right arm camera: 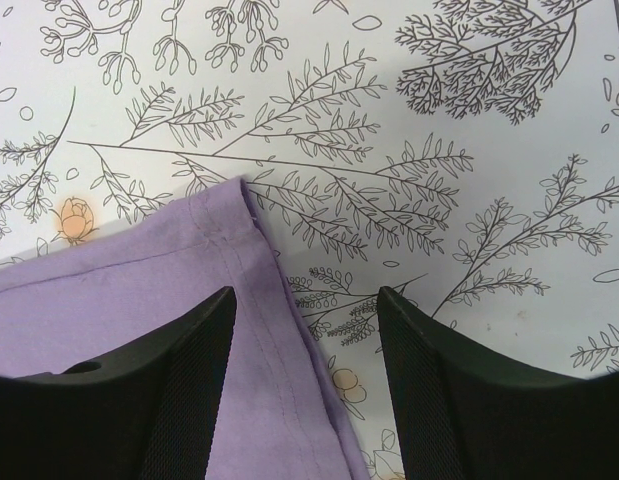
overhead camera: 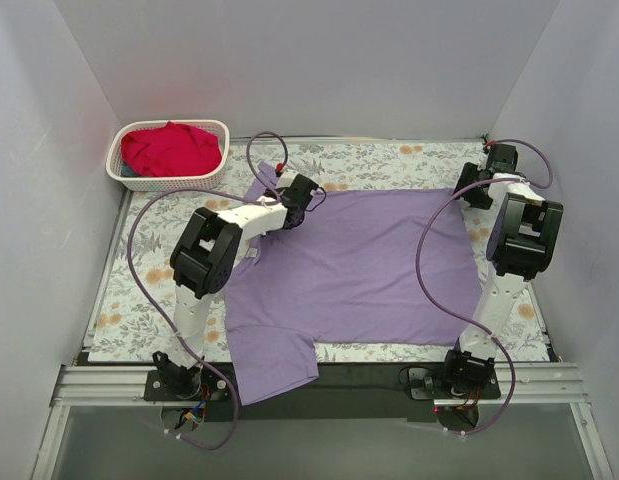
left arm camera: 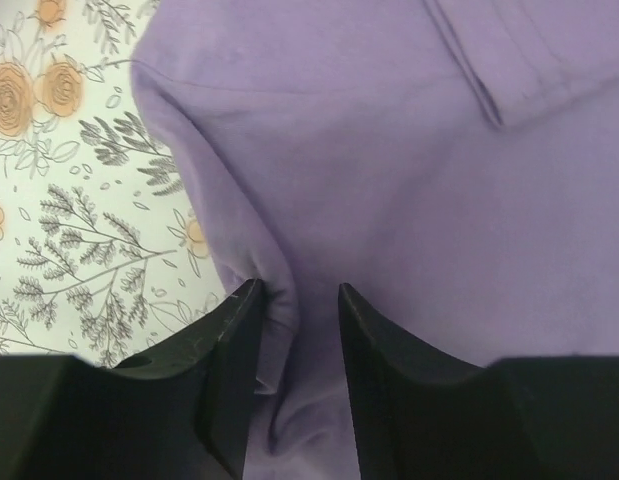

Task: Fold and stack the t-shirts
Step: Flatten the tshirt out

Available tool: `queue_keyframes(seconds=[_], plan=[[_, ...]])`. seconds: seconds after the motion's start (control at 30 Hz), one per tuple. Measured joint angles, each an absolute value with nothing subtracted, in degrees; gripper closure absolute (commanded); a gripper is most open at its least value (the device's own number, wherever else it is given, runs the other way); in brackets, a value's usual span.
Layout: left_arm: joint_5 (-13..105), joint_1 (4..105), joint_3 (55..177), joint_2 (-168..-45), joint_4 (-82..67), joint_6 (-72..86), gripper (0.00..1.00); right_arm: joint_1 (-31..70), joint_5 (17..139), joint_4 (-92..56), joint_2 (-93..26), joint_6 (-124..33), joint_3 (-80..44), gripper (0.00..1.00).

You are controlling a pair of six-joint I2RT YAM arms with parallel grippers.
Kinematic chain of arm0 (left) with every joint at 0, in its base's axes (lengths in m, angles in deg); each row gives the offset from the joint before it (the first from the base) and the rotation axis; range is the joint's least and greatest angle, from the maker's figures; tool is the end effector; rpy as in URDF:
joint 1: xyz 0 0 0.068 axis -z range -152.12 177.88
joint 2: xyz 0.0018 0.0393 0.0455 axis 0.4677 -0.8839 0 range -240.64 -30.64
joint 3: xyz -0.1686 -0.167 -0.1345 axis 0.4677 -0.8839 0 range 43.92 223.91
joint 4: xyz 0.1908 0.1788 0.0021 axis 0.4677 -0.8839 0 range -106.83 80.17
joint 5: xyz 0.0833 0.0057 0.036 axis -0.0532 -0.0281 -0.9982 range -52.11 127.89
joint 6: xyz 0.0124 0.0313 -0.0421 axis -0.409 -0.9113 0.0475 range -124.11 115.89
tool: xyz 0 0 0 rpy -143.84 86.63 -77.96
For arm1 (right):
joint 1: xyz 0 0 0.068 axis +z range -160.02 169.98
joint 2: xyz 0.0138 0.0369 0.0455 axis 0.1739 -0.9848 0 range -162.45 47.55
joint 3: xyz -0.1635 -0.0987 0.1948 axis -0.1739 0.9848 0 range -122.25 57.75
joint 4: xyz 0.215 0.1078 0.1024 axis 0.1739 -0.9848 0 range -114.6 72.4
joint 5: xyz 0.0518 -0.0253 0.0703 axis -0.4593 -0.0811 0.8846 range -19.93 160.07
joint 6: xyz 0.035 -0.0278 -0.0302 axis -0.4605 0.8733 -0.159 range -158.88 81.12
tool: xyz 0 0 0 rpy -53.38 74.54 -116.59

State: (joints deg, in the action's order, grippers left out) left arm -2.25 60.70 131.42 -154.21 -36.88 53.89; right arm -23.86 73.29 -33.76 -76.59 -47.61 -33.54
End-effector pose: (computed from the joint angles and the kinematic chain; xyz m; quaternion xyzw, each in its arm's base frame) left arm 0.3866 -0.2219 0.1474 -0.2770 0.8742 0.0789 0.3910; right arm 0.4649 -0.1125 0.1667 0.1736 0.9202 0.0107 0.3508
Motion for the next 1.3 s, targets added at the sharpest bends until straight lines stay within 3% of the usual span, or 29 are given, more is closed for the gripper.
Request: queue_keyframes(seconds=[0.1, 0.17, 0.23, 0.3, 0.37, 0.43, 0.6, 0.87, 1.3], plan=[[-2.1, 62.2, 131.6, -153.9, -38.3, 53.9, 0.56, -23.9, 73.6, -33.7, -76.6, -47.6, -33.5, 0.44], [-0.8, 62.3, 131.6, -153.0, -39.0, 54.4, 0.45, -23.9, 73.8, -33.8, -76.5, -47.6, -33.5, 0.44], [0.6, 62.1, 131.4, -151.4, -39.5, 55.4, 0.44, -23.9, 74.1, -33.8, -76.3, -47.6, -33.3, 0.44], [1.7, 62.1, 130.4, -148.7, -39.5, 56.2, 0.32, -23.9, 74.6, -34.2, -75.6, -47.6, -32.6, 0.44], [2.7, 61.5, 128.5, -144.8, -39.2, 57.5, 0.29, -23.7, 74.9, -34.7, -74.6, -47.5, -31.5, 0.44], [4.3, 60.8, 126.1, -140.3, -38.3, 58.7, 0.3, -23.4, 75.2, -35.3, -73.6, -47.5, -30.8, 0.44], [12.9, 54.1, 123.1, -133.9, -35.7, 63.8, 0.49, -21.4, 76.4, -35.6, -70.8, -47.4, -30.5, 0.44], [26.7, 44.3, 122.2, -139.0, -30.7, 68.8, 0.66, -13.1, 78.1, -34.8, -67.7, -47.2, -25.8, 0.44], [35.4, 43.4, 122.6, -146.0, -27.3, 69.9, 0.69, 4.4, 81.6, -33.5, -65.4, -47.5, -18.8, 0.44]])
